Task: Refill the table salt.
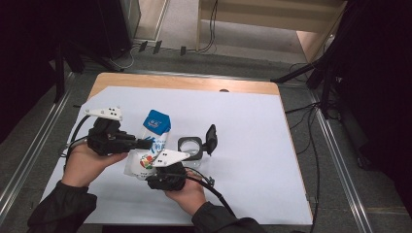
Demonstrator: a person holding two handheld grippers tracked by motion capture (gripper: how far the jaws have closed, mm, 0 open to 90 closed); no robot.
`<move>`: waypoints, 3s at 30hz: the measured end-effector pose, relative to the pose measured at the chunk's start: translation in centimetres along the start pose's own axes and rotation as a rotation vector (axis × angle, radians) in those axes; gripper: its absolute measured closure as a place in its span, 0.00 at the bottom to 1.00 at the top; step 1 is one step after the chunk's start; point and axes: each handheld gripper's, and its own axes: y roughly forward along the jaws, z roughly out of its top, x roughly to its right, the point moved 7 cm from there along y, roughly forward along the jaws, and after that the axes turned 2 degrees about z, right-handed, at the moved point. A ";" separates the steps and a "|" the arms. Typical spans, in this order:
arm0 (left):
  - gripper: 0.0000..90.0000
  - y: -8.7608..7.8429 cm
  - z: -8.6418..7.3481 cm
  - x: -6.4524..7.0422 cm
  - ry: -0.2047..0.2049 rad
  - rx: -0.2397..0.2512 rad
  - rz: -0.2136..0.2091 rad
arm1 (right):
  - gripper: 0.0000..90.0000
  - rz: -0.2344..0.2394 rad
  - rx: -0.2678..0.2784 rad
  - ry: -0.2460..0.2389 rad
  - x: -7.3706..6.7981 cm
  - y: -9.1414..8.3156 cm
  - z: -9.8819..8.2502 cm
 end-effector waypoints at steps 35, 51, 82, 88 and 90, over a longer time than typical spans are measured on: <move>1.00 4.3 0.3 0.4 -0.034 -0.050 -0.015 | 0.54 -0.105 0.002 0.013 -0.3 -0.8 -1.5; 1.00 6.0 0.5 0.0 -0.062 -0.071 -0.029 | 0.58 -0.050 -0.005 0.096 0.0 -1.0 -2.1; 0.99 6.4 0.0 -0.2 -0.080 -0.116 -0.003 | 0.61 0.025 0.011 0.210 0.0 -1.1 -2.5; 0.99 6.5 0.2 -0.2 -0.093 -0.099 -0.009 | 0.60 0.031 0.010 0.204 -0.2 -1.0 -2.3; 0.99 6.6 0.2 -0.3 -0.090 -0.096 -0.009 | 0.62 0.029 0.014 0.213 0.0 -1.1 -2.2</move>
